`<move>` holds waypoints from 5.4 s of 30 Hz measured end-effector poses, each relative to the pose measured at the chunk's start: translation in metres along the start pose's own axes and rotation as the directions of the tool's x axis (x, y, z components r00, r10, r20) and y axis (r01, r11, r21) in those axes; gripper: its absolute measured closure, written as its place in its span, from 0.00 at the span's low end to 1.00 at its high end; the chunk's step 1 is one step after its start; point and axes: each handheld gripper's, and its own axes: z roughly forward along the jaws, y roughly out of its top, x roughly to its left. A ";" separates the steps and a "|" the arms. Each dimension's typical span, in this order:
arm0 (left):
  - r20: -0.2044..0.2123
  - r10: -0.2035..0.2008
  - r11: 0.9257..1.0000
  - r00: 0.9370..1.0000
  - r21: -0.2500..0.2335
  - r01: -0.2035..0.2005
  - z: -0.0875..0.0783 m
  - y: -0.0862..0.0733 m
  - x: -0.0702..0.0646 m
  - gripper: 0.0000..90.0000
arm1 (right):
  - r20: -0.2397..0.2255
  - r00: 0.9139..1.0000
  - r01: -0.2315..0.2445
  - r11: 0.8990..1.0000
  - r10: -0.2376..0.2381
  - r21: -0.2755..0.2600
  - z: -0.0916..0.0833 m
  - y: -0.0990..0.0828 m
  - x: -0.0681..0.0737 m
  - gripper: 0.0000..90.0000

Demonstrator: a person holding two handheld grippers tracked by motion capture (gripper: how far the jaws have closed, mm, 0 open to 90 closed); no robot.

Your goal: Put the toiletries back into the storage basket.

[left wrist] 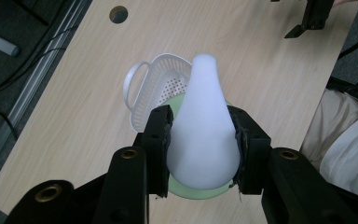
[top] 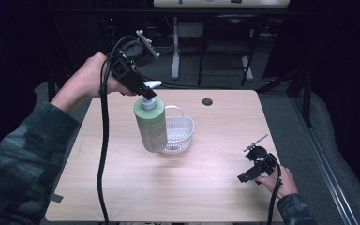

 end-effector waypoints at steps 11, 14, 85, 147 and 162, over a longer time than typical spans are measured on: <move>-0.015 -0.008 1.000 1.000 0.004 0.008 0.000 0.008 0.006 0.70 | 0.000 1.000 0.003 1.000 -0.003 0.005 0.001 0.000 0.001 0.00; -0.018 -0.014 1.000 1.000 0.001 0.014 0.000 0.010 0.008 0.70 | -0.002 1.000 0.004 1.000 -0.004 0.004 0.001 0.000 0.001 0.00; -0.056 -0.063 0.998 0.996 -0.006 0.063 0.037 0.041 0.030 0.70 | -0.005 1.000 0.010 1.000 -0.010 0.008 0.002 -0.001 0.001 0.00; -0.026 -0.113 0.994 0.993 0.002 0.113 0.105 0.024 0.039 0.70 | 0.002 1.000 0.009 1.000 -0.009 0.005 0.000 -0.001 0.002 0.00; -0.012 -0.119 0.993 0.993 0.010 0.119 0.120 0.018 0.037 0.70 | -0.006 1.000 0.003 1.000 -0.003 -0.001 0.000 0.000 0.004 0.00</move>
